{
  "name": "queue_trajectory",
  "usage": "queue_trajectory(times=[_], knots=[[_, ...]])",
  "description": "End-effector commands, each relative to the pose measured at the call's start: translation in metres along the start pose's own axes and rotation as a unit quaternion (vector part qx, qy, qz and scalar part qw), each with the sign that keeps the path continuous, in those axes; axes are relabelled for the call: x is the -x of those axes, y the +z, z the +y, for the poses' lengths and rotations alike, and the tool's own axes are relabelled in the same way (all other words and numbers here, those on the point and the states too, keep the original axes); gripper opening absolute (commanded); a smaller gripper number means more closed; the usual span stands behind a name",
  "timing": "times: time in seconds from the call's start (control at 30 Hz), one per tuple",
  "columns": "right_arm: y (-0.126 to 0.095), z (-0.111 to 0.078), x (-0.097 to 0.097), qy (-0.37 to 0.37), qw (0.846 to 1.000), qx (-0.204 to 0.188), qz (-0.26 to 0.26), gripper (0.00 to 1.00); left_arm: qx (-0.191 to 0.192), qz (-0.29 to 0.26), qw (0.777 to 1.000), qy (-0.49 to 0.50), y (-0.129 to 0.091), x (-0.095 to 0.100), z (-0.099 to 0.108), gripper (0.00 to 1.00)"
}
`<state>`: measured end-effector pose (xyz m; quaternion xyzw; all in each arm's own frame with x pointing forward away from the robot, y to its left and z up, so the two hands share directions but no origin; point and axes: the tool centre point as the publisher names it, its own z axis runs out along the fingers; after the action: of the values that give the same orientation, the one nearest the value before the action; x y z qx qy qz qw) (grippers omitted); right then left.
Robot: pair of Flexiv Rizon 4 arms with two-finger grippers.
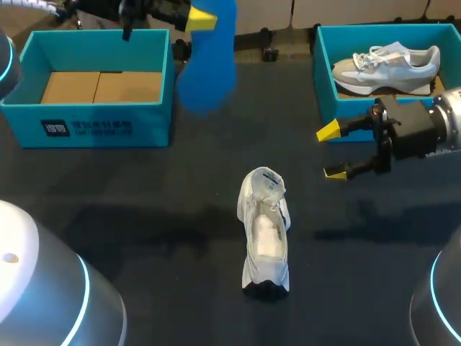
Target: Take the shoe out of the shoebox, open the shoe tongue, remove and reinsert the insole, then place the shoe into the shoebox
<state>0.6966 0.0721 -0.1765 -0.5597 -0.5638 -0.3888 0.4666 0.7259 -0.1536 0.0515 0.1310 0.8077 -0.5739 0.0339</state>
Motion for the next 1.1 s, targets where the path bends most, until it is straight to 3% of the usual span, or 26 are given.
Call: queue_trajectory(times=[0.03,0.07,0.17,0.3,0.6,0.93,1.1], knots=[[0.002,0.000,0.001,0.000,1.000,0.000,-0.001,1.00,0.061,-0.041,0.980,0.186,0.012,-0.005,0.016,0.00],[0.002,0.000,0.001,0.000,1.000,0.000,-0.001,1.00,0.051,-0.046,0.975,0.209,0.015,-0.008,0.022,0.00],[0.002,0.000,0.001,0.000,1.000,0.000,-0.001,1.00,0.066,-0.063,0.961,0.261,0.025,-0.012,0.040,0.00],[0.002,0.000,0.001,0.000,1.000,0.000,-0.001,1.00,0.069,-0.076,0.945,0.311,0.031,-0.016,0.051,0.00],[0.002,0.000,0.001,0.000,1.000,0.000,-0.001,1.00,0.035,-0.093,0.939,0.329,0.024,-0.023,0.046,0.00],[0.002,0.000,0.001,0.000,1.000,0.000,-0.001,1.00,0.038,-0.104,0.931,0.348,0.020,-0.021,0.047,0.00],[0.002,0.000,0.001,0.000,1.000,0.000,-0.001,1.00,0.039,-0.096,0.945,0.311,0.017,-0.015,0.043,0.00]])
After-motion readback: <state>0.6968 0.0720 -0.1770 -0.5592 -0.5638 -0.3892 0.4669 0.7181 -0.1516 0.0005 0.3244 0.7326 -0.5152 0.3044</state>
